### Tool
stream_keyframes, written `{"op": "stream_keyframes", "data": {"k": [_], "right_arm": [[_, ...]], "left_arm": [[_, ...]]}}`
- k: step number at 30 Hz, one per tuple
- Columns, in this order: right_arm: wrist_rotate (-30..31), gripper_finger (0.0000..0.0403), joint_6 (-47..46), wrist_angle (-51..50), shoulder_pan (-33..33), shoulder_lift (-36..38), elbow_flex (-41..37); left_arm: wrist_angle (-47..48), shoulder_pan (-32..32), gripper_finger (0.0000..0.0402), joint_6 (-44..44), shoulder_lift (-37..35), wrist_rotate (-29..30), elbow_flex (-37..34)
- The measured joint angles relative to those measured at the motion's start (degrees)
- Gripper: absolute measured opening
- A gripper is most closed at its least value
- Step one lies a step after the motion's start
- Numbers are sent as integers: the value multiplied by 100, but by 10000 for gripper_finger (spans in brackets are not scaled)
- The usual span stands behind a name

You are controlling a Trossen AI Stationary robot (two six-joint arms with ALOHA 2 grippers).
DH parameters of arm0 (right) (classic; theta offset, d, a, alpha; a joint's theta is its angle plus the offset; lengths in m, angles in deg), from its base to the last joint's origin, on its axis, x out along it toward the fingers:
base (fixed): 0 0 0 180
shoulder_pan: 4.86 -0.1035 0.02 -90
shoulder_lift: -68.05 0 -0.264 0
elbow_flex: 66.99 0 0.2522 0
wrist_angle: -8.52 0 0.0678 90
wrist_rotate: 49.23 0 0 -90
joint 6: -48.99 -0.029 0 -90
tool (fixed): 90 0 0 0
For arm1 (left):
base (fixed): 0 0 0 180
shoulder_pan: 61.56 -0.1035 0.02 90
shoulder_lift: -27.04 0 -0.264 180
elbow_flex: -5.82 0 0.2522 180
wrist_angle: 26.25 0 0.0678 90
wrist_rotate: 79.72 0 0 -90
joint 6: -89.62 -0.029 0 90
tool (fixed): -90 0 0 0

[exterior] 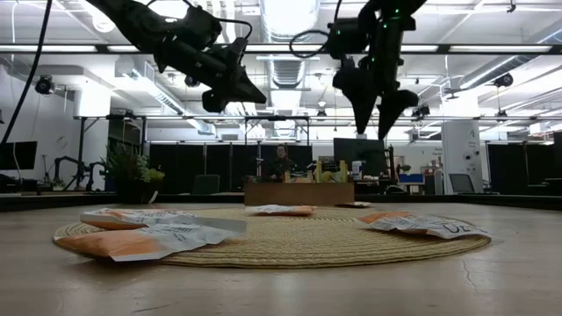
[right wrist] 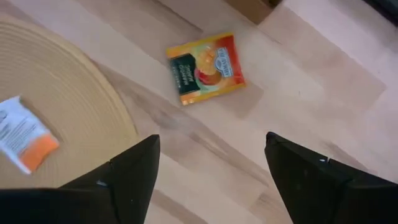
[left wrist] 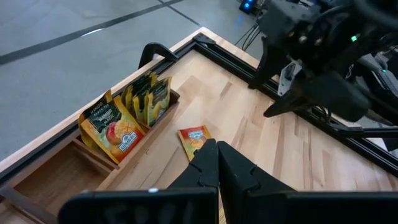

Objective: Pick & Place Tea
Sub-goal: Put the red tea bag into the middle section of the wooden organizer

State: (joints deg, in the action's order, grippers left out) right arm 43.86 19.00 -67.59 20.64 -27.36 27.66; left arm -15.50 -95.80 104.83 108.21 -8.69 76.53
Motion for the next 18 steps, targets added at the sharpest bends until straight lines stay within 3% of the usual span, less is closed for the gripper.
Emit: {"op": "stream_keyframes", "data": {"k": [10,18], "right_arm": [[290,287,-58,412,31,-636,-68],[-47,288,509,910,369,-1341,-129]], "left_arm": [[0,0,0,179,0,-19,3],[0,0,0,399,0,-22,7]]}}
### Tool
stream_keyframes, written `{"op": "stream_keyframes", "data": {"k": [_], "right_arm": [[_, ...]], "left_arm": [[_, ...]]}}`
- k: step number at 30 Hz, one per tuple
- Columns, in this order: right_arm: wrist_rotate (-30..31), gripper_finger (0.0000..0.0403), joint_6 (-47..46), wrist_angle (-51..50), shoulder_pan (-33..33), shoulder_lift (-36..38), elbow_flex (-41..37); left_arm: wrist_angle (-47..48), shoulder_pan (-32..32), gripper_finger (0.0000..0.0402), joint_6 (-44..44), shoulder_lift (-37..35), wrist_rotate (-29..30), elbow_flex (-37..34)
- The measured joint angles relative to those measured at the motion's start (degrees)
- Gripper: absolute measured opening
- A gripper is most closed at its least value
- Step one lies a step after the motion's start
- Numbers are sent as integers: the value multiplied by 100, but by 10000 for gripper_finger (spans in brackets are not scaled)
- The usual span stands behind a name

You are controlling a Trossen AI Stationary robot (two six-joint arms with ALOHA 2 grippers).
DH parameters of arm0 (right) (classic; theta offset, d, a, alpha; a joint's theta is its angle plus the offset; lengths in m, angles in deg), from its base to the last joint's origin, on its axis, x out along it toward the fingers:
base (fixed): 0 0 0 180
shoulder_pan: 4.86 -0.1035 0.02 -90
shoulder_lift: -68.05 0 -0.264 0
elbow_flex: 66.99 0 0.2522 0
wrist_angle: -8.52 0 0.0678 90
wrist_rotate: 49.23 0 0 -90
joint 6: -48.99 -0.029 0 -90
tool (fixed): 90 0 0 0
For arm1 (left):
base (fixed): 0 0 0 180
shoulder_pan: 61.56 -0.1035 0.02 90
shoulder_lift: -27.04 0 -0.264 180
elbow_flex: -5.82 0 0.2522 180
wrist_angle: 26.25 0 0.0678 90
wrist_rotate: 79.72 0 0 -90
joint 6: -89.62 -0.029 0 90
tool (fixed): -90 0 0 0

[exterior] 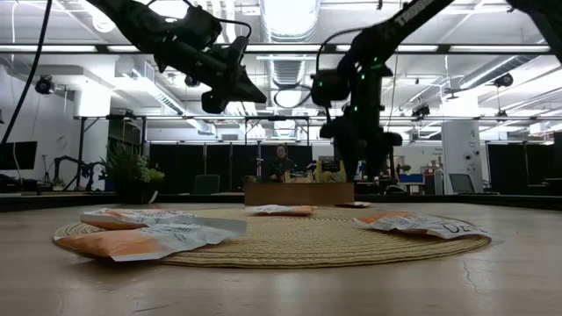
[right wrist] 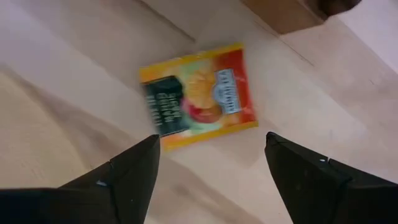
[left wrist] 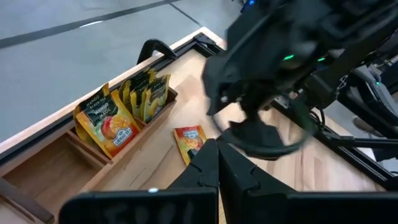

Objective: Pick & Place Tea
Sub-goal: Put the red tea bag into the middle section of the wooden organizer

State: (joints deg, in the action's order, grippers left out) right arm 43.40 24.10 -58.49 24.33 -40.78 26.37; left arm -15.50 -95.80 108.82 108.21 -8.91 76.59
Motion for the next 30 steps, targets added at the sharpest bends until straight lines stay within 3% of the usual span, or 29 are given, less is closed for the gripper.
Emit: {"op": "stream_keyframes", "data": {"k": [18,22,30], "right_arm": [[-224,272,967,428,570,-804,-111],[-334,216,1062,502,599,-893,-187],[-316,46,1066,669,592,-802,-267]], "left_arm": [[-2,0,0,232,0,1,2],[-3,-1,0,234,0,18,2],[-14,-1,0,232,0,109,4]]}}
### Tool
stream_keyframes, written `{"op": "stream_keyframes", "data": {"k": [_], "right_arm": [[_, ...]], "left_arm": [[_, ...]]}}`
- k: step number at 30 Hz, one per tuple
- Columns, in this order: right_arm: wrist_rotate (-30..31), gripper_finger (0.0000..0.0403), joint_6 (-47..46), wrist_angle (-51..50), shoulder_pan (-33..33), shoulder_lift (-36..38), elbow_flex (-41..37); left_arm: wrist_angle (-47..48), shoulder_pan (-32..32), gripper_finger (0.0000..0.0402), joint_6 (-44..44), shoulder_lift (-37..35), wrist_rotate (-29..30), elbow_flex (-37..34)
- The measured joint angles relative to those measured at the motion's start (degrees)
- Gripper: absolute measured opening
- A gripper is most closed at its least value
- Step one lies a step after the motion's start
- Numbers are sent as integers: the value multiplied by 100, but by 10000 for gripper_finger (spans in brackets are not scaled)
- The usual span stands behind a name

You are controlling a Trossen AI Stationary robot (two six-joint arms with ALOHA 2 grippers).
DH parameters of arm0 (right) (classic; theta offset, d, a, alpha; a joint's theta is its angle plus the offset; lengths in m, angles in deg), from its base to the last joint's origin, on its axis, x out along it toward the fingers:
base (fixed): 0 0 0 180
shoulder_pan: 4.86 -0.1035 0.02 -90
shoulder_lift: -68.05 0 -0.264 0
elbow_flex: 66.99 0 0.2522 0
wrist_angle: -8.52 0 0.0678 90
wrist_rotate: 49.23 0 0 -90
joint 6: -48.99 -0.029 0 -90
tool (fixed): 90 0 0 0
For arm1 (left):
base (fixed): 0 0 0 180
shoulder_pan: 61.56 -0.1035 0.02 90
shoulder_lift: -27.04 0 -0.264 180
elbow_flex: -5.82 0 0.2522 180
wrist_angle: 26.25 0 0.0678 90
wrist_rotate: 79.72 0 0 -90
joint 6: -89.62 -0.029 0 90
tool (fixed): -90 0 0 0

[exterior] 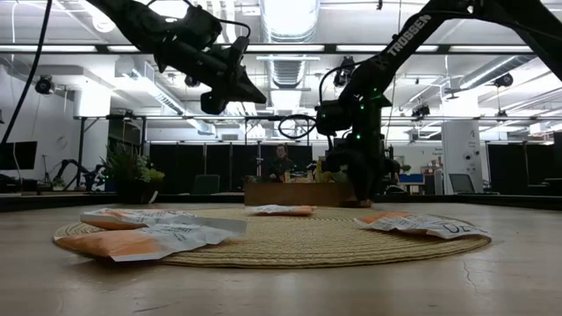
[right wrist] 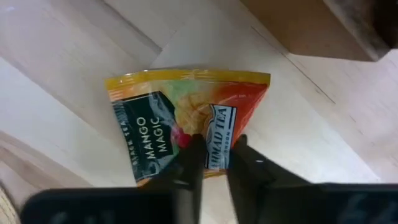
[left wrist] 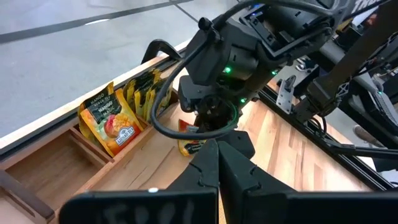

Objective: Pick & Place Tea
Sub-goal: Put the red tea bag into the middle section of the wooden organizer

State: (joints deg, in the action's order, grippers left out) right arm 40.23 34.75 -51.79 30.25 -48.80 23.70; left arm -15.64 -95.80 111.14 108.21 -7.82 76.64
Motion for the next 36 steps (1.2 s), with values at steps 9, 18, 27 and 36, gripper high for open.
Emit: {"op": "stream_keyframes", "data": {"k": [9,18,27,36], "right_arm": [[54,25,-32,22,-56,268,10],[76,25,-347,112,-100,1683,20],[283,24,-530,874,-109,2833,22],[372,23,-485,1363,-145,2928,22]], "left_arm": [[-44,-1,0,173,2,12,2],[-842,-1,0,755,2,8,2],[-1846,-1,14,1273,2,379,4],[-1851,1,104,1448,2,109,36]]}}
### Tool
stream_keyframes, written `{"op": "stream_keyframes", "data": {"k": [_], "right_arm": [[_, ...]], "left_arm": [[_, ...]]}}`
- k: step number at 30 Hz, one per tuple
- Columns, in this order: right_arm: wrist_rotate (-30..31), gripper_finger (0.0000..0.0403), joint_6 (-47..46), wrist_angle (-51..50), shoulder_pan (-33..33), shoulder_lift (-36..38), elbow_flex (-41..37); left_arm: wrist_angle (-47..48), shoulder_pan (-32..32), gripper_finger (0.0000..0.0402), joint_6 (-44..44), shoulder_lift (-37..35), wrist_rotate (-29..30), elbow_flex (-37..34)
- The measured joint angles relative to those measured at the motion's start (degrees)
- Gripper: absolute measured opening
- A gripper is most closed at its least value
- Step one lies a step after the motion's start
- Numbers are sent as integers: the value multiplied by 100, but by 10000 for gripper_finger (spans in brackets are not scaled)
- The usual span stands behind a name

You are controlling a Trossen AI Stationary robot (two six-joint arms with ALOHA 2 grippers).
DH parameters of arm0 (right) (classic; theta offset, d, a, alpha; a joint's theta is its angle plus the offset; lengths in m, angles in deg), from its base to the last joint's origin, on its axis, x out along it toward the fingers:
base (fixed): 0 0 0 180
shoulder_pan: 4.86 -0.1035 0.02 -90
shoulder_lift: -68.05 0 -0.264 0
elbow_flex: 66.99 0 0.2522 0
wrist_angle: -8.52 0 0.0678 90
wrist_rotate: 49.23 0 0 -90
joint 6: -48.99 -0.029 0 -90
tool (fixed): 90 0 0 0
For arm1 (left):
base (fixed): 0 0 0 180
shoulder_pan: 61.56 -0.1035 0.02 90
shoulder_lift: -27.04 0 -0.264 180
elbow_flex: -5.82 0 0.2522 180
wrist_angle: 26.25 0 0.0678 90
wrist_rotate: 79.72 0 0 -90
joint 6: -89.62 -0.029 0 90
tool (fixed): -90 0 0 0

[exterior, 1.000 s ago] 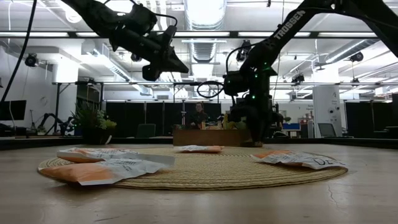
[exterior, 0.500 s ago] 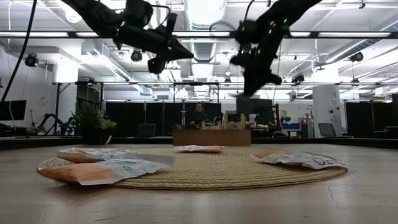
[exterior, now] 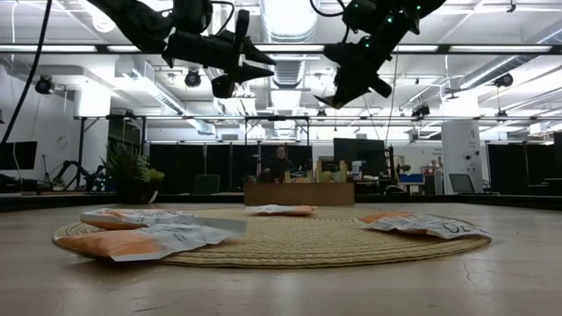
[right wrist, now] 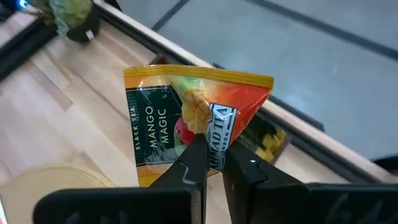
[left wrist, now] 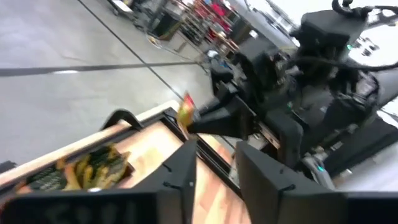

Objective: Pick & Place Tea
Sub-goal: Put the red tea bag into the middle section of the wooden organizer

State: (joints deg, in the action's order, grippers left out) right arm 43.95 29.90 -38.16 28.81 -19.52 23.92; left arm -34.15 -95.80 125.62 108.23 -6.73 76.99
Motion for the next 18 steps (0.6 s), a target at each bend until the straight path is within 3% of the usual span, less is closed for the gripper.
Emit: {"op": "stream_keyframes", "data": {"k": [8,13,18], "right_arm": [[-17,23,260,794,-142,11,0],[-13,23,282,971,-231,11,0],[-11,23,322,1182,-309,11,0]], "left_arm": [[23,36,181,-31,4,-382,176],[25,117,187,-266,4,-387,334],[290,324,187,-893,4,0,515]]}}
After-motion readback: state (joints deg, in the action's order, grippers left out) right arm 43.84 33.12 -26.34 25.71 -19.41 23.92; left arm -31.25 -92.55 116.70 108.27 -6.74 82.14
